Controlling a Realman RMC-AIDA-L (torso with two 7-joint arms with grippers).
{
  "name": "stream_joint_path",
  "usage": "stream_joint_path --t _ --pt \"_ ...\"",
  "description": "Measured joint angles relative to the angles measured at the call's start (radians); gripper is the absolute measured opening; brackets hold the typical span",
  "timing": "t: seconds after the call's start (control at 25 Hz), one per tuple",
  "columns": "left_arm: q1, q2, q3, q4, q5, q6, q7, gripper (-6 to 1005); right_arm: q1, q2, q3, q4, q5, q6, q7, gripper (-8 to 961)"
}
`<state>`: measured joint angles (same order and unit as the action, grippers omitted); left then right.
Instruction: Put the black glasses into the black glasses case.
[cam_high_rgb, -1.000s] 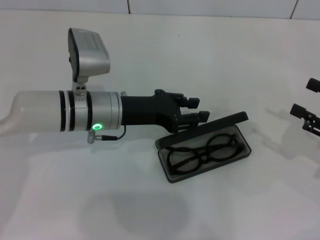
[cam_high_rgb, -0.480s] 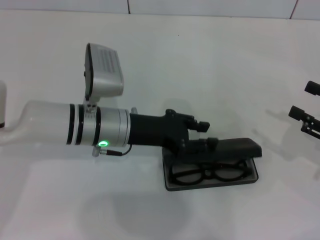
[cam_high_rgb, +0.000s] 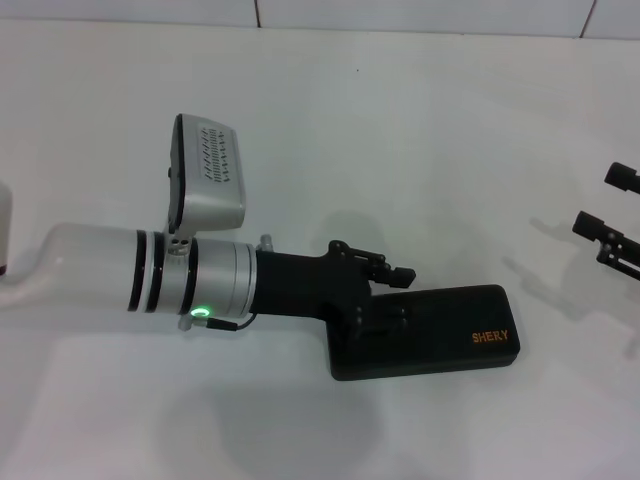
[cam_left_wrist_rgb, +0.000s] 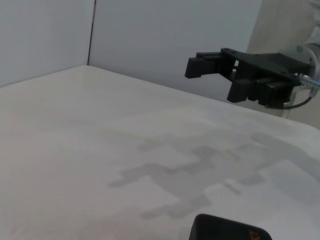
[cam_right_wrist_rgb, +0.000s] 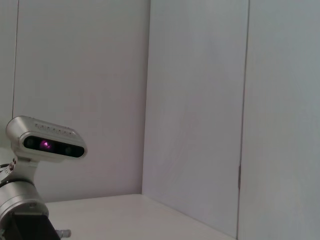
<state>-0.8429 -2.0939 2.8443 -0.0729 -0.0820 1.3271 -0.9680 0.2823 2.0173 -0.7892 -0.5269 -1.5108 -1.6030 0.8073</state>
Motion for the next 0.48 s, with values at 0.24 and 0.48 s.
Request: stream_joint_path --t 0.24,0.48 --pt "0.001 0.001 0.000 0.002 -0.003 -0.001 0.018 479 0.002 0.000 -0.005 0.007 0.000 -0.002 0.000 645" --pt "0.002 0.016 0.000 -0.014 -0.092 0.162 0.059 480 0.007 -0.001 -0.034 0.005 -0.010 -0.097 -0.001 646"
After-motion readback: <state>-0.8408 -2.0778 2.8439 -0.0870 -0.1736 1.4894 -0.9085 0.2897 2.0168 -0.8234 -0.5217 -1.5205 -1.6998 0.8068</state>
